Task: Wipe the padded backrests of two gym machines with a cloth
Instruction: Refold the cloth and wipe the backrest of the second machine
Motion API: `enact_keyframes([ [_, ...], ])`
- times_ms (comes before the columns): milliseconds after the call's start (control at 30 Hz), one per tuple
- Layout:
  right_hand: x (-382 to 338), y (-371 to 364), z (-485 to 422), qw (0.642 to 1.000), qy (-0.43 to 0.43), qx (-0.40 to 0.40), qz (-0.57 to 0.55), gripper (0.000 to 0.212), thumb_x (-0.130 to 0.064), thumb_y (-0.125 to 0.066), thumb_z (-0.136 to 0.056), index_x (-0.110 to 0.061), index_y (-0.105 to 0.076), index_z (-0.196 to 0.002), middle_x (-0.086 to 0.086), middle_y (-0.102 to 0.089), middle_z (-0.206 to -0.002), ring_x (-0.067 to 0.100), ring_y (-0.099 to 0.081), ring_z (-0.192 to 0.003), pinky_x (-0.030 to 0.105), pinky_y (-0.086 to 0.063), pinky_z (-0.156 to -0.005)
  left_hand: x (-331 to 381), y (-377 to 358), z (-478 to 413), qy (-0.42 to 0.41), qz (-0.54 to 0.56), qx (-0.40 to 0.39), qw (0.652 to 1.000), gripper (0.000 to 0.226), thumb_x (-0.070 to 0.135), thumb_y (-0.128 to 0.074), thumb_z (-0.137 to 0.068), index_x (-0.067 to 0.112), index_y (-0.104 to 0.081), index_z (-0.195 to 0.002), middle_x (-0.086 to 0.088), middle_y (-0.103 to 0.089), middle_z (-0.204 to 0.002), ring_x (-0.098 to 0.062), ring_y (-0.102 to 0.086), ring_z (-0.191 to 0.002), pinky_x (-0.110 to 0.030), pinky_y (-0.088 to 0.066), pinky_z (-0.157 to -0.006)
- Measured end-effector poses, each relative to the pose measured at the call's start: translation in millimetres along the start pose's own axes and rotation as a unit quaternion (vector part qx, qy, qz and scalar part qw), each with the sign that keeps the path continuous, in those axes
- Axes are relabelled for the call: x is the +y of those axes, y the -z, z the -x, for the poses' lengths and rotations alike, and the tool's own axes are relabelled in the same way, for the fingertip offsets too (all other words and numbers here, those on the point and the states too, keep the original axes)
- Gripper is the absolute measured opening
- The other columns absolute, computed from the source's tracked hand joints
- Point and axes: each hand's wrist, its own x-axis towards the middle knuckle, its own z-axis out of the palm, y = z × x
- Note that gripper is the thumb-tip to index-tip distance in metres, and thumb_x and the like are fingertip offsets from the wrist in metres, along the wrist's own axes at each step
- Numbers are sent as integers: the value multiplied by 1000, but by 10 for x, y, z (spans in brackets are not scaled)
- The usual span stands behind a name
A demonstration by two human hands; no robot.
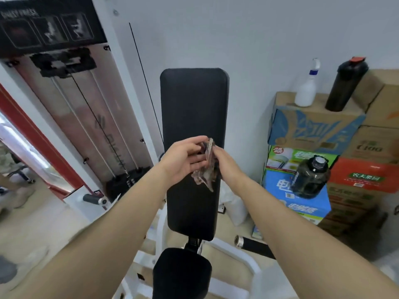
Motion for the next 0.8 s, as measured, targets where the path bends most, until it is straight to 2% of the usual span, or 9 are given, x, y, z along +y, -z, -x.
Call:
enact_keyframes([
  [67, -119, -53, -233, 998, -3, 13, -61, 40, -47, -32, -106, -31, -68, -111, -5, -73, -101, 5, -69, -94, 23, -56, -86, 145, 81, -271, -11, 6, -22, 1000, 36, 0, -48, -101, 17, -69, -125, -14, -69, -122, -23, -71, -105, -29, -59, -76],
  [100, -159, -77, -374, 995, -9, 15, -95, 40, -48, -34, -105, -31, -69, -107, -3, -74, -99, 8, -70, -94, 24, -56, -84, 213, 124, -406, -22, 0, -28, 999, 35, -1, -52, -100, 16, -69, -125, -12, -70, -119, -20, -72, -102, -26, -58, -73],
  [200, -349, -217, -763, 984, -26, 32, -171, 45, -58, -45, -98, -27, -72, -116, 8, -76, -110, 25, -71, -107, 44, -53, -99, 416, 273, -812, -83, -72, -6, 994, 37, 3, -64, -94, 18, -63, -128, -7, -72, -108, -17, -73, -94, -22, -58, -68],
  [267, -565, -325, -1040, 985, -9, 78, -153, 38, -49, -50, -101, -20, -74, -110, 10, -78, -101, 26, -75, -97, 44, -57, -93, 608, 392, -1083, -165, -192, 37, 967, 43, 12, -70, -91, 24, -57, -130, -1, -73, -103, -14, -74, -88, -23, -59, -67],
  [367, -1131, -399, -1412, 969, 99, 213, -75, 25, -35, -53, -103, -22, -71, -91, 0, -76, -86, 11, -73, -80, 26, -55, -74, 974, 619, -1408, -282, -255, 120, 917, 39, 30, -73, -88, 35, -54, -122, 9, -69, -94, -7, -69, -85, -28, -60, -73],
  [467, -1722, -250, -1838, 892, 239, 379, 65, 25, -33, -46, -105, -25, -60, -86, -4, -64, -91, 7, -59, -80, 18, -42, -68, 1284, 900, -1728, -292, -209, 145, 922, 19, 32, -63, -95, 33, -57, -113, 8, -65, -92, -13, -69, -82, -34, -61, -74],
  [533, -1930, -65, -2119, 822, 276, 437, 238, 28, -36, -41, -105, -20, -64, -103, 4, -59, -109, 13, -54, -92, 24, -40, -81, 1384, 1094, -1936, -269, -195, 155, 930, 13, 22, -57, -97, 30, -60, -108, 6, -65, -94, -15, -67, -81, -31, -59, -72],
  [667, -1771, 31, -2669, 754, 150, 371, 521, 43, -41, -28, -106, -23, -60, -128, 12, -54, -133, 35, -55, -114, 45, -43, -94, 1370, 1373, -2232, -220, -156, 166, 948, 19, 13, -51, -96, 25, -63, -105, 6, -64, -93, -14, -65, -75, -26, -50, -65],
  [800, -1684, -338, -2971, 673, 171, 343, 633, 49, -41, -22, -104, -27, -61, -129, 6, -60, -131, 33, -55, -114, 48, -41, -95, 1293, 1599, -2363, -211, -152, 178, 949, 19, 14, -50, -96, 25, -64, -102, 5, -65, -99, -12, -64, -69, -28, -52, -66],
])
